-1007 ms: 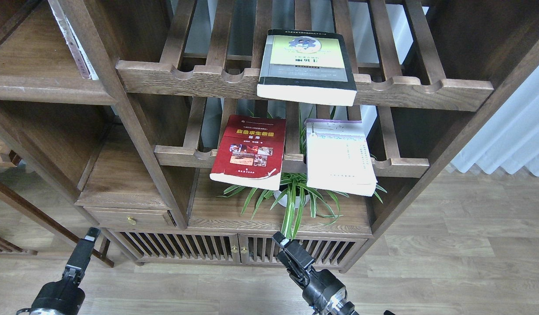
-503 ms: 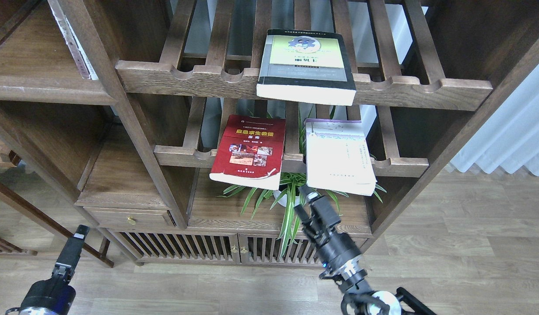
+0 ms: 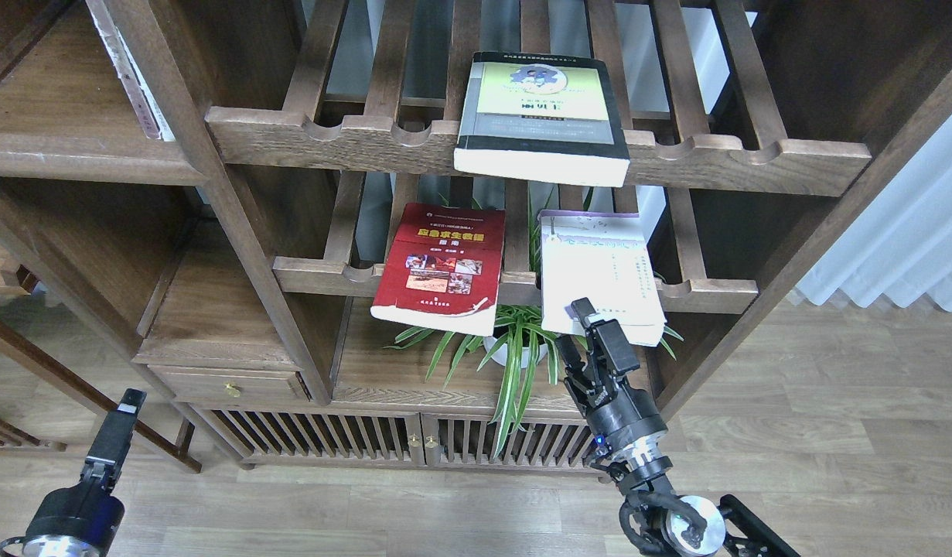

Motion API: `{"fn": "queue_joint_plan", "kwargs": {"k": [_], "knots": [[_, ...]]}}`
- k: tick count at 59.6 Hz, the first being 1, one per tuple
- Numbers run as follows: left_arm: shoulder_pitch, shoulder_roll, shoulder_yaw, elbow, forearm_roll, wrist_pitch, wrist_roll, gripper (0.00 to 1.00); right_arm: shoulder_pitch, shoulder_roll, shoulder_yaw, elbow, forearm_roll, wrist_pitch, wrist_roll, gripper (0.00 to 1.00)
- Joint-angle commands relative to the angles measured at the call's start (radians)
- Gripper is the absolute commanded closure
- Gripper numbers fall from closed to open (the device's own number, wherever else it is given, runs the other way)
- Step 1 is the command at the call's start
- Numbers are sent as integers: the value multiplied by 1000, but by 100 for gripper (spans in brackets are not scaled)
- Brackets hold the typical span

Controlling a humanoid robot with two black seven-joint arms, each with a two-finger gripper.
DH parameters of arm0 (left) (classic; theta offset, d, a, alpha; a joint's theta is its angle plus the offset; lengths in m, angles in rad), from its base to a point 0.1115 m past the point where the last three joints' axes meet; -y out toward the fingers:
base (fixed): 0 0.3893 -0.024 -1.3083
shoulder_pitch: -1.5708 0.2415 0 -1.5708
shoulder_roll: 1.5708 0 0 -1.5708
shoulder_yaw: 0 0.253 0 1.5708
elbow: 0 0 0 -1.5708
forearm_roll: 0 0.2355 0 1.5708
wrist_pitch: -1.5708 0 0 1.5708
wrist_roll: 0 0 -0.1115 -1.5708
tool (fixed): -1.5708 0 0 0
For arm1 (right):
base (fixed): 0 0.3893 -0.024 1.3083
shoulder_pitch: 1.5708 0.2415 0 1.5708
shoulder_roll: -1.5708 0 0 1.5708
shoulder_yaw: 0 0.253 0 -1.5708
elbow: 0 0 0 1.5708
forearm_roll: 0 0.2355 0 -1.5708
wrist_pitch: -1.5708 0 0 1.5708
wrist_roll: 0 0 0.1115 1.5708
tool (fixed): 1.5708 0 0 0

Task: Organize books on shelf
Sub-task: 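Reach the right gripper to the white book and grasp it, then pull the white book off the middle shelf and lower it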

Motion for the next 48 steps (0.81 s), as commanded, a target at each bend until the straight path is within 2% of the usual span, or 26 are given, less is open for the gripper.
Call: {"fn": "queue_joint_plan", "kwargs": {"k": [1,6,7,18,29,30,38,48], "knots": [[-2,1,-14,0,0,0,0,0,0,0,2,0,13,0,0,50],[-2,1,-18,0,0,0,0,0,-1,0,-1,0,13,0,-2,66],[-3,1,-20,0,0,0,0,0,-1,0,-1,0,13,0,-2,72],[-3,5,-10,-3,9,0,2,0,-1,0,-13,1,13,0,-8,95],[-6,19,-3,0,50,0,3,0,-21,0,-24,23,9,0,-17,95],[-5,19,-3,15,49,0,17,0,-38,0,-42,29,9,0,-17,96],[-3,19,6,41,52,0,38,0,-87,0,-96,47,9,0,-17,96],[-3,10,34,46,52,0,41,0,-159,0,-143,67,11,0,-17,96]]}}
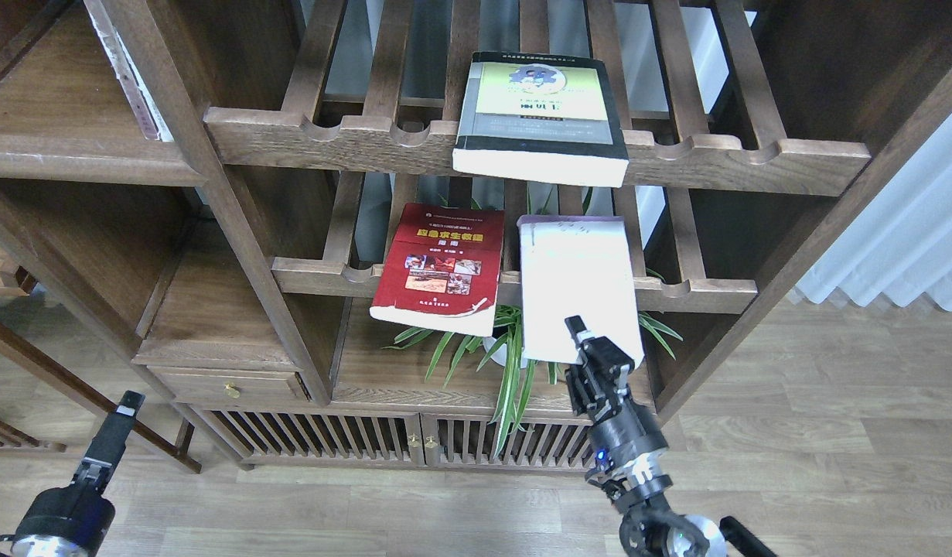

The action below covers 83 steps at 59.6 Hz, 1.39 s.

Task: Organize books on shelf
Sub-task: 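Pull the white book off the middle shelf and lower it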

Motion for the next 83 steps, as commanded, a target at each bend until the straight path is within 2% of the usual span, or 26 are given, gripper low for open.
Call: {"fn": "queue_joint_plan", "kwargs": {"k": [1,17,31,37,56,72,83], "knots": [[-2,-5,26,3,0,0,3,0,-56,0,-38,13,1,-1,0,96],[9,-11,150,-9,-6,0,2,0,-124,-52,-155,12,0,-1,0,96],[9,-76,264,-9,-6,0,2,0,-109,-132,-262,-8,-6,-1,-1,96],[9,-106,287,-14,-6,0,0,0,-89,-132,-302,-14,-10,-1,-6,96],[-1,-156,319,-68,-12,0,-11,0,-18,-114,-448,-99,-23,-1,-93,95],[-11,-248,368,-45,-12,0,-9,0,-3,-92,-486,-100,-34,-1,-104,95],[-37,-293,433,-6,-43,0,-12,3,-6,-75,-488,-99,-54,-1,-143,95]]}}
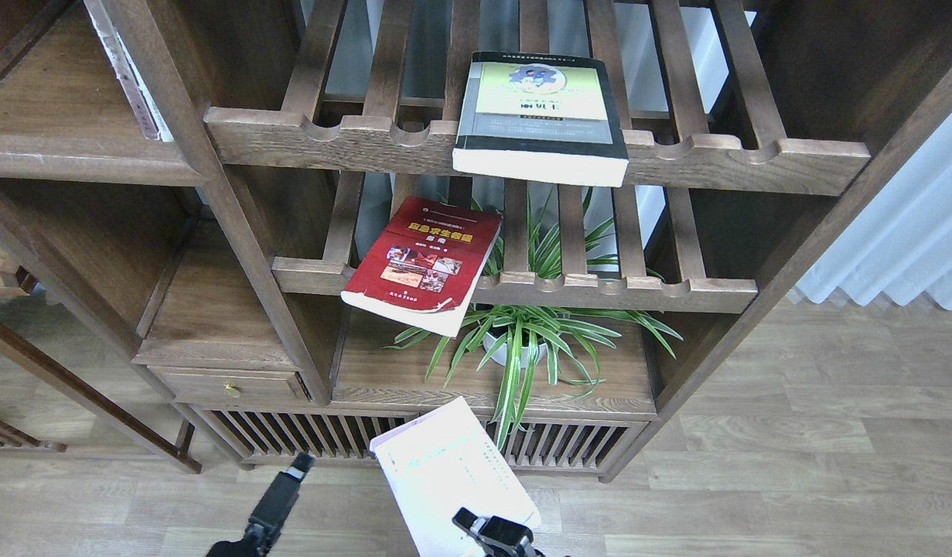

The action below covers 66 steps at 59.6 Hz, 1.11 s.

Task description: Organize books on shelf

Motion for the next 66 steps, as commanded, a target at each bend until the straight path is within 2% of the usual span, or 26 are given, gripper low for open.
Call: {"fn": "queue_joint_plan", "kwargs": {"k": [1,18,22,23,24,25,26,27,28,29,54,57,60,61,64,65,66], "knots": [[-13,-23,28,16,-40,0,0,3,-1,5,0,1,-12,0,-15,95],[-38,-34,101,19,-110,0,3,16,-11,5,-42,3,-17,0,-20,95],[-38,-40,106,19,-110,0,3,33,-14,5,-43,3,-20,0,-18,95],[-38,-40,106,19,-110,0,3,44,-14,5,-43,3,-23,0,-18,95],[-38,-37,107,19,-112,0,3,48,-15,5,-43,3,-23,0,-18,95],[-36,-37,109,17,-110,0,3,62,-15,5,-43,3,-25,0,-18,95],[-35,-37,111,19,-110,0,2,72,-15,5,-43,3,-26,0,-18,95],[-35,-37,112,19,-110,0,2,77,-15,5,-42,3,-26,0,-18,95],[-33,-37,112,19,-110,0,2,87,-15,5,-43,3,-26,0,-18,95],[-33,-37,114,19,-110,0,2,91,-15,5,-42,3,-28,0,-18,95],[-41,-3,121,-1,-101,0,11,96,-8,5,-28,1,-28,0,-17,92],[-41,0,111,-3,-101,0,11,96,-8,5,-26,1,-29,0,-17,87],[-42,4,104,-10,-101,0,13,96,-1,4,-25,1,-29,0,-18,71],[-41,7,101,-16,-100,0,13,96,2,4,-25,1,-32,0,-20,60],[-39,23,89,-29,-98,0,14,96,11,2,-26,1,-37,0,-18,44],[-38,35,80,-38,-98,0,16,96,20,-1,-25,1,-38,0,-17,34],[-36,40,77,-42,-98,0,17,97,23,-4,-25,1,-38,0,-15,32]]}}
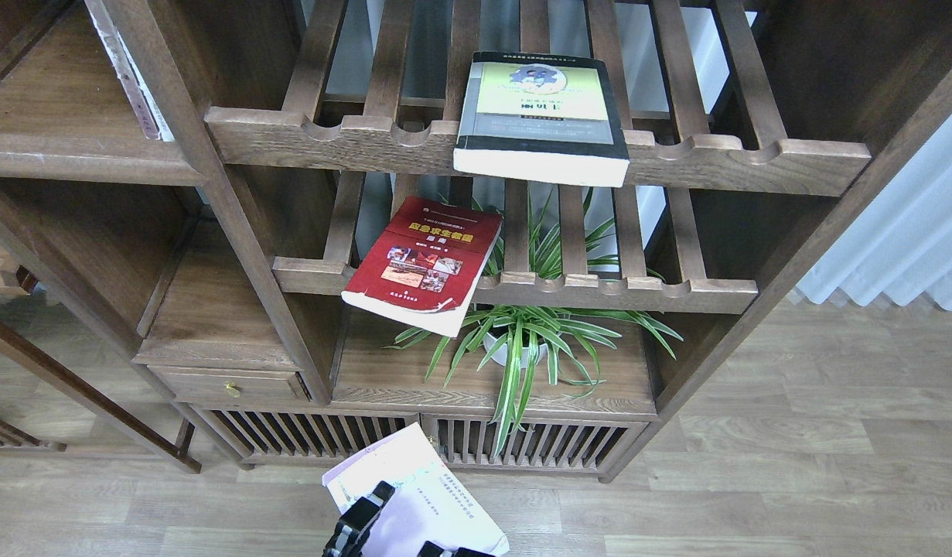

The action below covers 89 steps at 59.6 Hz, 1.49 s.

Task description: Organize books on shelf

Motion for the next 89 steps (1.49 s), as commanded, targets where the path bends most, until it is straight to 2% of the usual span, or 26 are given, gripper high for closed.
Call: {"fn": "queue_joint_plan", "kwargs": {"k": [1,2,4,9,14,21,34,35,37,48,79,83,89], "knots": [[5,40,-35,-31,0,0,3,97,28,-9,0,0,-7,0,3,27],[8,54,-43,-40,-2,0,6,97,35,-10,0,-2,-7,0,3,19],[11,75,-55,-57,-2,0,12,97,42,-13,0,-2,-9,0,4,13],[32,136,-93,-106,-2,0,26,97,39,-18,0,-2,-9,0,7,6],[55,196,-130,-165,-2,0,34,97,36,-19,0,-3,-7,0,10,4],[124,348,-228,-305,-3,0,46,96,37,-21,2,-17,-7,0,15,1],[227,558,-393,-422,-6,0,48,96,42,-7,4,-65,-4,0,17,1],[260,618,-455,-445,-6,0,45,96,42,-7,4,-65,-4,0,17,1],[281,649,-501,-455,-14,0,43,96,42,-7,2,-66,-4,0,17,1],[350,776,-695,-462,-32,0,45,96,42,-9,2,-71,-4,0,17,1],[351,1009,-1163,-459,-43,0,55,96,34,-4,-4,-108,-4,0,17,1],[345,1029,-1196,-451,-42,0,66,96,34,-2,-4,-109,-4,0,17,1],[232,1038,-1232,-423,-6,0,101,95,35,-1,-4,-109,-4,0,17,1]]}}
